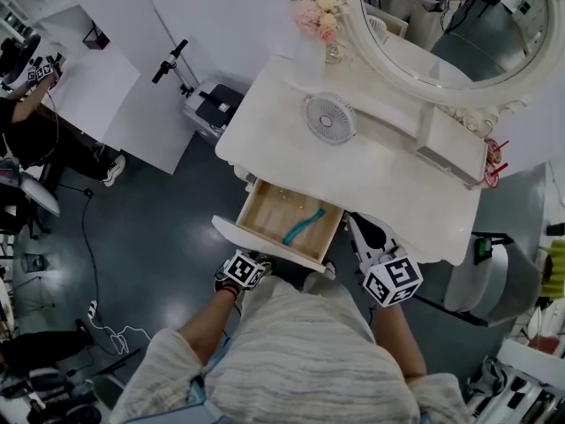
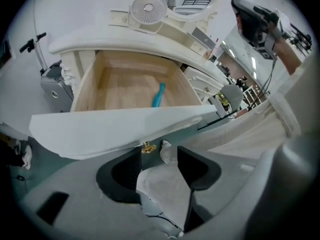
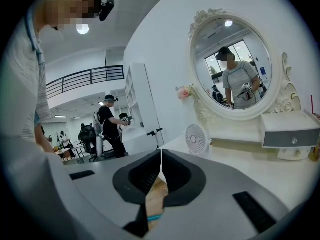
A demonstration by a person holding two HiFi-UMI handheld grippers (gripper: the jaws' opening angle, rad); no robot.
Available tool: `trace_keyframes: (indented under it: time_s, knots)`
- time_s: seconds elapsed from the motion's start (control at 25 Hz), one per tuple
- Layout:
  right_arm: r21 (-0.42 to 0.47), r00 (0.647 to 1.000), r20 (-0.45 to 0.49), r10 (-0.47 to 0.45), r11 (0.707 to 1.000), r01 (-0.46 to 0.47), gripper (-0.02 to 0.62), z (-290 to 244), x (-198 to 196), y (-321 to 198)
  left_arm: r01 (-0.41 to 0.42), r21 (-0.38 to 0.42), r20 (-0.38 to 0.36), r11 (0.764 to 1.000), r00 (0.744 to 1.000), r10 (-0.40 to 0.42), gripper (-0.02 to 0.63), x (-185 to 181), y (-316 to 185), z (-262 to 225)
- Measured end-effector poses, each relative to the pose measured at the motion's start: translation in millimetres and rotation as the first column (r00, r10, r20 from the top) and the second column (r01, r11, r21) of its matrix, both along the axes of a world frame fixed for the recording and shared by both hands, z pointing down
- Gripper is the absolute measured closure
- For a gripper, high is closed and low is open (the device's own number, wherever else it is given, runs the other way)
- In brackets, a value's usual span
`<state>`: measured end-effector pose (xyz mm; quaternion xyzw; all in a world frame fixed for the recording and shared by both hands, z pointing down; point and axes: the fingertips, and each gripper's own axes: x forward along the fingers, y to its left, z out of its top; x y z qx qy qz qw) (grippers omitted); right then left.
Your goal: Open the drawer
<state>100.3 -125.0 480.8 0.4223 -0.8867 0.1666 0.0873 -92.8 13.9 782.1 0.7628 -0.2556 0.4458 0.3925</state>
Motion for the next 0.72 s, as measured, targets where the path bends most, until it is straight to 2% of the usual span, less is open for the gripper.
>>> trace_keyframes:
  time_s: [0.2,0.4,0.56,0.72]
  knots:
    - [0.013,1.0,0.006,0.006,1.0,-0.006,0.584,-4,-6,-3,0.033,0.074,-0.079,0.997,0.997,-0.028,0.379,3,-16,-41]
    - [0.022,1.0,0.006,0.016,1.0,-0.016,0.584,-8,-11,-4,0.032,0.161,-0.179,0.986,0.984,-0.003,0.383,21,-39,-83]
    - [0.028,0.999,0.006,0.044,0.999,-0.044,0.584,-12,-13,-4,0.077,0.236,-0.302,0.969,0.953,-0.002,0.422,38,-64,-125]
    - [0.039,0.998,0.001,0.064,0.997,-0.064,0.584,-16,-12,-3,0.101,0.344,-0.405,0.933,0.913,0.05,0.486,54,-87,-171]
